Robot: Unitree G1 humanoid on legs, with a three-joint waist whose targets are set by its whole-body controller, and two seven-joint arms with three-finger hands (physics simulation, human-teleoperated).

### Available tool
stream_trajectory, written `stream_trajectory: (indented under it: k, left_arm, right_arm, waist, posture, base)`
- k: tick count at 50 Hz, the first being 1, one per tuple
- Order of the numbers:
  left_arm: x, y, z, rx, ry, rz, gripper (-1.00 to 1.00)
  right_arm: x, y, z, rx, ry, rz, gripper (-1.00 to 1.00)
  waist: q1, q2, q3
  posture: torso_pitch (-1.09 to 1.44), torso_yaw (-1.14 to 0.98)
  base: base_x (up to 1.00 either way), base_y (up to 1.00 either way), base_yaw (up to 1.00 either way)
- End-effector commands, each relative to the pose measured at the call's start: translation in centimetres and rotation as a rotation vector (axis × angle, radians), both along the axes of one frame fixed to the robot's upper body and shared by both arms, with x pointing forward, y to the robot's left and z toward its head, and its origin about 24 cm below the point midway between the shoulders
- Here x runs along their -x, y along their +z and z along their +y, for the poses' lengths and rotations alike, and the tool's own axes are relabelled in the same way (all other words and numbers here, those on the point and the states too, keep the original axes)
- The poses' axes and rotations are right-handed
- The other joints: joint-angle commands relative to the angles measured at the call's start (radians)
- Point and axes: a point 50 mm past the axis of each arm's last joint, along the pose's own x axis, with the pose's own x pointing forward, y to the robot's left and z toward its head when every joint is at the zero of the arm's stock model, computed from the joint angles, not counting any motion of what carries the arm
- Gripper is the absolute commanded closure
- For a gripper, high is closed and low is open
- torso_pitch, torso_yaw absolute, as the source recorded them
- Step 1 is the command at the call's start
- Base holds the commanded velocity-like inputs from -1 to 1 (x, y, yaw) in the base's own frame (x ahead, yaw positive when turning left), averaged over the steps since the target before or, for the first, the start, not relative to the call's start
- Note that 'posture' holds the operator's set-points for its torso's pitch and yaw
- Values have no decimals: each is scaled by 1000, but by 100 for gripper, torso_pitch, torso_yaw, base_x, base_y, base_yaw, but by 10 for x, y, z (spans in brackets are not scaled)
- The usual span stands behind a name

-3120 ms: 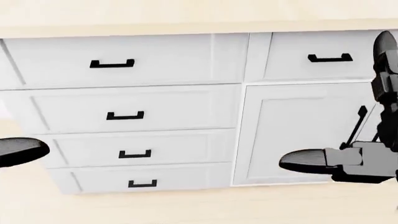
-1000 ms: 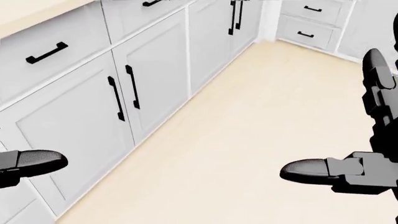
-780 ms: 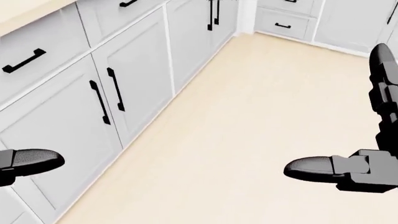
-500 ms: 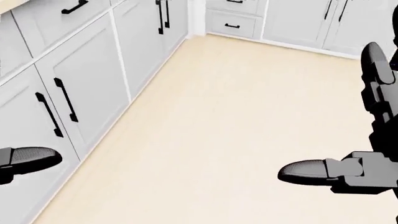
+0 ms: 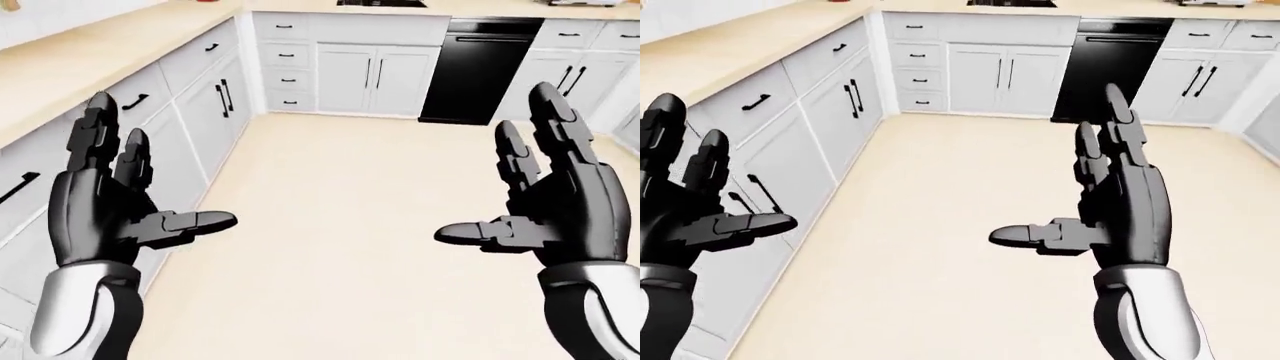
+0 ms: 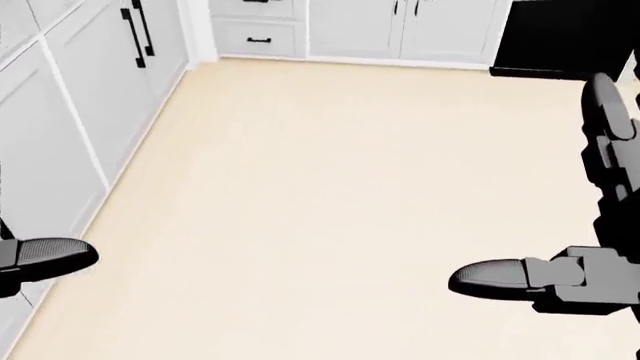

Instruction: Navigate to the stove.

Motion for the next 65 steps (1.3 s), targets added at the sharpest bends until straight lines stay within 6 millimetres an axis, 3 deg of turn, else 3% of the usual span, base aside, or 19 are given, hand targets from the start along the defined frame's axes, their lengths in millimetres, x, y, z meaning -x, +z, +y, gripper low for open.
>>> stream_trajectory:
  k: [1, 2, 3, 4, 12, 15, 25, 27, 29, 30, 32, 39, 42, 52, 54, 56, 57, 58, 65]
  left_arm:
    - [3, 10, -5, -19, -21, -65, -100]
    - [3, 10, -5, -18, -21, -65, -100]
    - [4, 11, -5, -19, -21, -65, -100]
    - [3, 11, -5, -19, -21, -66, -100]
    - [1, 9, -6, -21, -26, -61, -100]
    - [1, 9, -6, -21, -25, -61, -100]
    - [1, 9, -6, -16, -24, -57, -100]
    - [2, 9, -5, -16, -21, -57, -100]
    - [1, 8, -6, -17, -23, -56, -100]
    - [1, 9, -6, -17, -23, -57, -100]
    - [1, 8, -6, -16, -22, -55, -100]
    - [1, 7, -5, -16, -21, -54, -100]
    - [1, 7, -4, -17, -19, -55, -100]
    - [0, 5, -5, -25, -19, -57, -100]
    - [1, 4, -6, -26, -21, -55, -100]
    - [1, 5, -6, -25, -20, -55, -100]
    - [1, 5, -6, -27, -19, -55, -100]
    - [1, 4, -6, -27, -19, -54, -100]
    - [0, 4, -6, -31, -18, -54, -100]
  right_arm:
    - [2, 7, -2, 8, -17, -48, -100]
    - [2, 6, -2, 9, -17, -47, -100]
    - [2, 7, -3, 8, -17, -48, -100]
    - [2, 7, -3, 8, -18, -49, -100]
    - [1, 7, -3, 3, -20, -51, -100]
    - [1, 6, -3, 3, -21, -50, -100]
    - [1, 4, -4, 3, -31, -41, -100]
    - [1, 4, -4, 3, -41, -41, -100]
    - [1, 4, -5, 1, -40, -42, -100]
    - [1, 5, -5, 1, -39, -43, -100]
    - [1, 3, -4, 1, -37, -41, -100]
    - [1, 4, -4, -1, -37, -42, -100]
    - [2, 4, -5, -5, -39, -45, -100]
    - [2, 4, -5, -2, -39, -43, -100]
    - [2, 4, -5, 0, -40, -44, -100]
    - [2, 4, -6, 1, -43, -45, -100]
    - [2, 4, -6, 0, -43, -45, -100]
    - [2, 4, -6, 0, -42, -44, -100]
    - [2, 4, -6, 1, -43, -43, -100]
  waist:
    - [-4, -12, -16]
    - [-9, -54, -30]
    - [-19, -12, -13]
    - [-14, -23, -17]
    - [-14, 57, 8]
    - [-13, 129, -8]
    - [-8, 51, -7]
    - [-5, 18, -10]
    - [-10, -49, -30]
    - [-20, -10, -16]
    - [-20, -13, -22]
    - [-14, 58, 7]
    - [-14, 130, -8]
    - [-8, 50, -6]
    - [-5, 17, -9]
    - [-11, -51, -30]
    - [-20, -13, -16]
    - [-14, -22, -19]
    - [-16, 45, 5]
  posture:
    - [0, 0]
    - [0, 0]
    - [0, 0]
    - [0, 0]
    - [0, 0]
    - [0, 0]
    - [0, 0]
    - [0, 0]
    - [0, 0]
    - [0, 0]
    - [0, 0]
    - [0, 0]
    - [0, 0]
    - [0, 0]
    - [0, 0]
    - [0, 0]
    - [0, 0]
    - [0, 0]
    - [0, 0]
  base:
    - [0, 0, -43]
    - [0, 0, -43]
    - [0, 0, -43]
    - [0, 0, -45]
    - [0, 0, -43]
    - [0, 0, -43]
    - [0, 0, -43]
    - [0, 0, -43]
    - [0, 0, -44]
    - [0, 0, -45]
    - [0, 0, -43]
    - [0, 0, -43]
    - [0, 0, -43]
    - [0, 0, -44]
    - [0, 0, -44]
    - [0, 0, -43]
    - [0, 0, -44]
    - [0, 0, -44]
    - [0, 0, -44]
